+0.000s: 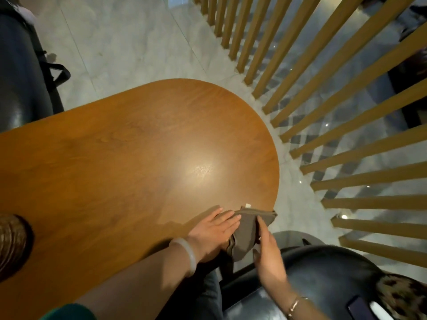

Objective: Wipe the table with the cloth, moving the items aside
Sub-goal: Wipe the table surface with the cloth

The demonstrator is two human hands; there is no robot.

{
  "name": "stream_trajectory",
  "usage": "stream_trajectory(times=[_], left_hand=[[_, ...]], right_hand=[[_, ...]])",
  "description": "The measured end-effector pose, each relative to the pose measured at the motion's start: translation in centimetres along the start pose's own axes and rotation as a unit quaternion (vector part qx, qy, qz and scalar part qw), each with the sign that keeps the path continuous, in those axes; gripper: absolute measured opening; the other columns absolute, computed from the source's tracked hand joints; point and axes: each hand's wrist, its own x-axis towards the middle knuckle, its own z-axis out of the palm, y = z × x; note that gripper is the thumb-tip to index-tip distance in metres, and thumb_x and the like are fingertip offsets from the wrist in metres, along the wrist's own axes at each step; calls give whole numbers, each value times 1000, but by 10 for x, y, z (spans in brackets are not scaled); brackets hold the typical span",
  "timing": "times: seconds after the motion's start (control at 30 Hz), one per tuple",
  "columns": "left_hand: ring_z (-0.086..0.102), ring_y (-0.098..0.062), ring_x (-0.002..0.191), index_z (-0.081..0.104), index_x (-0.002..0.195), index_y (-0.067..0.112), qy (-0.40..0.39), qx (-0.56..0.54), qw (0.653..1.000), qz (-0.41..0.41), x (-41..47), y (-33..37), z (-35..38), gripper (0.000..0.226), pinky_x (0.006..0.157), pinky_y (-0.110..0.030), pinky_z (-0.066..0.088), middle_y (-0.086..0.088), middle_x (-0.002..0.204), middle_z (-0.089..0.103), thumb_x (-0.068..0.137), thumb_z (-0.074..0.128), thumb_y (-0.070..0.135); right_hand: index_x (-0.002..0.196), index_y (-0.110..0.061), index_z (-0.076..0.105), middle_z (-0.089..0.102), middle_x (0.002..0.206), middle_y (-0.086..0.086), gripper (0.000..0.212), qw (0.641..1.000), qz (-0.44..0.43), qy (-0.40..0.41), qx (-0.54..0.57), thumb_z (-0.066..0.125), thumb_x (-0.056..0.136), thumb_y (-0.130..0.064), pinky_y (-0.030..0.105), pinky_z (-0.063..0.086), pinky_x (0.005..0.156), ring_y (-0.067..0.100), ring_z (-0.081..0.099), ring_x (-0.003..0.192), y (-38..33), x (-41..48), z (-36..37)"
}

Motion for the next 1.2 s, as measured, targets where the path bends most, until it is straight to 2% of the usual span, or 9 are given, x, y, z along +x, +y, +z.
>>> stream_trajectory(times=[0.17, 0.27, 0.43, 0.5, 0.6, 0.83, 1.0, 1.1, 1.2], left_hand=[[-17, -22, 146, -4, 153, 11, -8, 48, 999, -16, -10, 4, -3, 71, 112, -40, -20, -4, 160, -15, 95, 37, 9], [-13, -24, 147, 1, 153, 12, -32, 81, 996, -12, -10, 3, -6, 69, 114, -44, -18, -5, 161, -9, 97, 40, 20], [-12, -27, 147, 7, 154, 16, -48, 112, 992, -22, -27, 0, 4, 78, 114, -57, -13, -3, 162, -5, 91, 50, 32], [-11, -29, 147, 9, 154, 15, -49, 124, 991, -17, -41, -1, 14, 80, 111, -60, -16, -5, 162, -3, 90, 47, 46], [-7, -32, 147, 15, 152, 11, -25, 118, 992, -27, -76, -4, 34, 81, 107, -60, -24, -7, 161, 3, 90, 35, 59], [-6, -33, 146, 13, 152, 8, -22, 86, 992, -84, -189, -6, 110, 90, 106, -61, -24, -14, 161, 1, 88, 33, 67], [17, -38, 141, 19, 148, 1, -41, 94, 989, -110, -280, -5, 168, 78, 105, -64, -23, -23, 156, 15, 95, 29, 57], [31, -36, 129, 34, 143, 0, -44, 97, 982, -154, -330, -1, 204, 58, 111, -58, -11, -21, 144, 29, 98, 35, 37], [43, -22, 101, 75, 102, 16, 11, 28, 973, -231, -372, 3, 232, 45, 106, -46, 27, -9, 113, 55, 81, 37, 27]], right_hand=[[132, -25, 55, 56, 110, 11, 83, 868, -269, 20, -417, 91, 57, -18, 38, 54, 72, 26, 56, 91, 7, 43, -36], [124, -17, 55, 53, 120, 12, 82, 763, -460, -36, -452, 91, 51, -11, 42, 55, 79, 29, 50, 102, 2, 67, -40], [113, -13, 52, 61, 114, 12, 46, 698, -565, -26, -439, 73, 72, -13, 42, 50, 81, 29, 51, 100, -5, 67, -27], [106, -14, 57, 66, 109, 12, 28, 688, -583, -25, -433, 61, 79, -21, 42, 39, 91, 28, 56, 98, -9, 54, -8], [102, -15, 59, 65, 110, 8, 46, 711, -567, -48, -412, 78, 64, -32, 43, 33, 93, 25, 51, 101, -20, 28, 30], [100, -19, 55, 63, 108, 3, 49, 721, -572, -108, -375, 77, 60, -35, 40, 32, 90, 22, 49, 97, -67, -39, 126], [100, -18, 59, 57, 92, -2, 44, 696, -589, -152, -381, 65, 66, -45, 37, 32, 85, 19, 46, 83, -114, -92, 206], [106, -19, 60, 58, 95, -3, 59, 694, -569, -195, -396, 70, 56, -48, 38, 33, 83, 19, 50, 83, -140, -128, 253], [103, -21, 57, 57, 92, -5, 65, 711, -546, -223, -383, 78, 48, -49, 35, 31, 81, 19, 53, 80, -166, -166, 294]])
